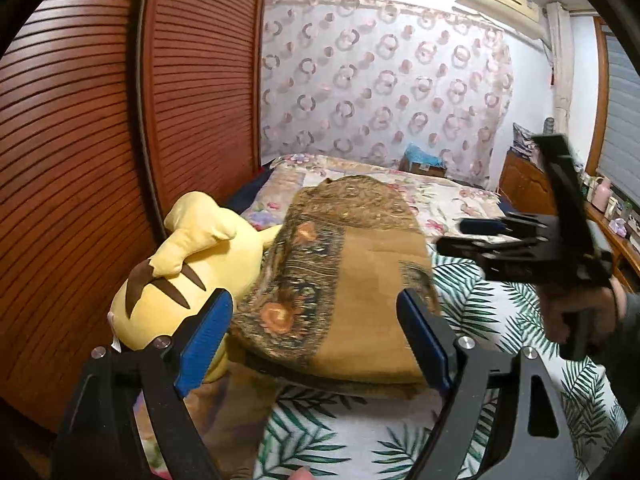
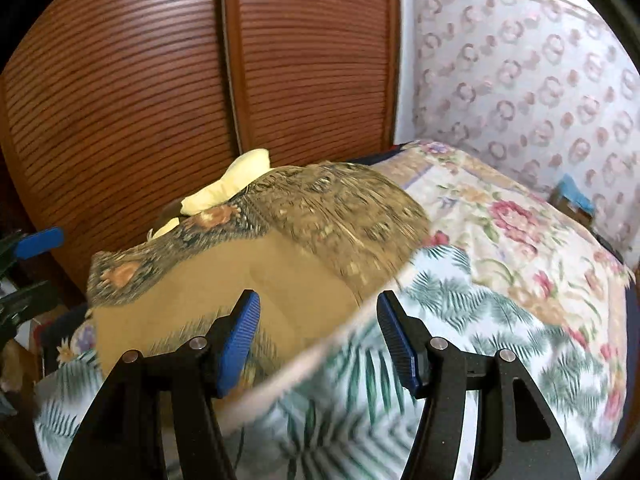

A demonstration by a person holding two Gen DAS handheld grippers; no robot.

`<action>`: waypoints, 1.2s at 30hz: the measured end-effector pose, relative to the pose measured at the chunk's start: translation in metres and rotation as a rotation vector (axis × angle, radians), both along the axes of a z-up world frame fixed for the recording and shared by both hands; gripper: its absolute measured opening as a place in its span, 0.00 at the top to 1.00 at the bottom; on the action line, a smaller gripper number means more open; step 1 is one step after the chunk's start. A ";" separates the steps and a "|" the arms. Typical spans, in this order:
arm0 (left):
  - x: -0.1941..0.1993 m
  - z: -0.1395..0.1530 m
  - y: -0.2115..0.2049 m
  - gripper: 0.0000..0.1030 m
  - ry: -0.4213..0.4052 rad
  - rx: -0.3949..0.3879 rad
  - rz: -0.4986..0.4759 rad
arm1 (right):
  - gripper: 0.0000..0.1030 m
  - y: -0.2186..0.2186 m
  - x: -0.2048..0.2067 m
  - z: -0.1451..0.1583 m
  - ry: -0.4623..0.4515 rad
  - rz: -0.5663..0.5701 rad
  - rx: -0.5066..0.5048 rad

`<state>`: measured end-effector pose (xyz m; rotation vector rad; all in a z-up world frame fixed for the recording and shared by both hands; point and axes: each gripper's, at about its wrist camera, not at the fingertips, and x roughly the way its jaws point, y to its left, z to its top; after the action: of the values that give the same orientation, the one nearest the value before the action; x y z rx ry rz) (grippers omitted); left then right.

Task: Fold small clothes

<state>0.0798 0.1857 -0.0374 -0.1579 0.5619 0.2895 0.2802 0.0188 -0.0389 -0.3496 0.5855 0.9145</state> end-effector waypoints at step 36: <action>-0.027 0.064 -0.180 0.18 -0.130 0.030 -0.359 | 0.19 -0.214 -0.236 0.043 -0.212 -0.637 0.220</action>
<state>0.0524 0.0058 0.0265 -0.0445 0.4464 -0.0610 0.0438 -0.1951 0.0046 -0.0464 0.3585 0.3156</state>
